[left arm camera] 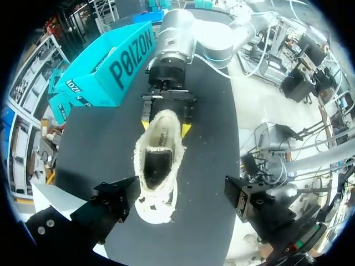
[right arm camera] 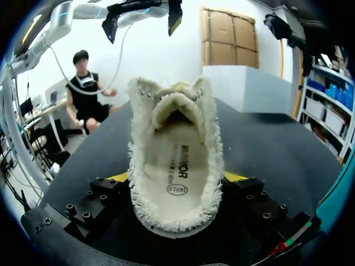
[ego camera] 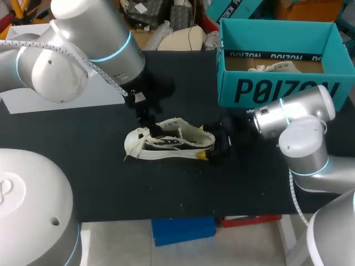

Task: Take the shoe out of the shoebox, open the shoe tongue, remove and reinsert the insole, then place the shoe into the shoebox

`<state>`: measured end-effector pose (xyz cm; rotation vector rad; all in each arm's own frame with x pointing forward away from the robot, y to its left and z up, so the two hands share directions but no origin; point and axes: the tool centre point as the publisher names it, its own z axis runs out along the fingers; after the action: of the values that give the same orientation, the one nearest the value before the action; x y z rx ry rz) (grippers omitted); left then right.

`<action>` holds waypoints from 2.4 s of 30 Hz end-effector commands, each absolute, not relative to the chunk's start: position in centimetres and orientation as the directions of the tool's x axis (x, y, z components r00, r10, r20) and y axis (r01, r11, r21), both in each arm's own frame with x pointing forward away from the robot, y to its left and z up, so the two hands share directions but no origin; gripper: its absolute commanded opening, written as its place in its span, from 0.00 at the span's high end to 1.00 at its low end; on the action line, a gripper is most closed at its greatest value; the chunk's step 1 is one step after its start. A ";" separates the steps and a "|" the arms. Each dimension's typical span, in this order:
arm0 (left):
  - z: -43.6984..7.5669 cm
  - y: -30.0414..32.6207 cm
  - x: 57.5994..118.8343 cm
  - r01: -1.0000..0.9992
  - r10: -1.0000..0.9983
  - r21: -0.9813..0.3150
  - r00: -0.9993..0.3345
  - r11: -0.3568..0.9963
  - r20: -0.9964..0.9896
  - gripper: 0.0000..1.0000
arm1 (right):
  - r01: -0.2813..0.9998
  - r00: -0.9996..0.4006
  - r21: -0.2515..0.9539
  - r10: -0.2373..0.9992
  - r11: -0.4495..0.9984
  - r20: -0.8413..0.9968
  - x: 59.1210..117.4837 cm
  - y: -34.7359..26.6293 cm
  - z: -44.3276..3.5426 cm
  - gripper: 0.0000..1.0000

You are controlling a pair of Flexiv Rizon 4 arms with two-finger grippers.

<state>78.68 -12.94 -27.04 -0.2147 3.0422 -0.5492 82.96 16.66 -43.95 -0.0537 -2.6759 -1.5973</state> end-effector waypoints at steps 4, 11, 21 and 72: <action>-28.2 -14.6 80.3 -0.657 -0.652 0.007 -0.750 0.754 -0.111 0.00 | 0.043 -0.999 0.878 0.018 0.476 0.039 83.1 16.9 -44.3 1.00; -28.2 -15.3 80.2 -0.850 -0.843 0.034 -0.526 0.526 -0.109 0.00 | 0.043 -0.999 0.878 0.018 0.476 0.039 83.1 16.9 -44.3 1.00; -29.0 -14.9 80.3 -0.937 -0.935 0.083 -0.346 0.340 -0.071 0.00 | 0.043 -0.999 0.878 0.018 0.476 0.039 83.1 16.9 -44.3 1.00; -36.0 -17.0 82.0 -0.996 -0.864 -0.004 -0.080 0.095 -0.497 0.00 | 0.043 -0.999 0.878 0.018 0.476 0.039 83.1 16.9 -44.3 1.00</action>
<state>81.70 -16.55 -35.63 -1.8602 2.0466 0.4192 82.95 16.66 -43.93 -0.0531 -2.6760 -1.5967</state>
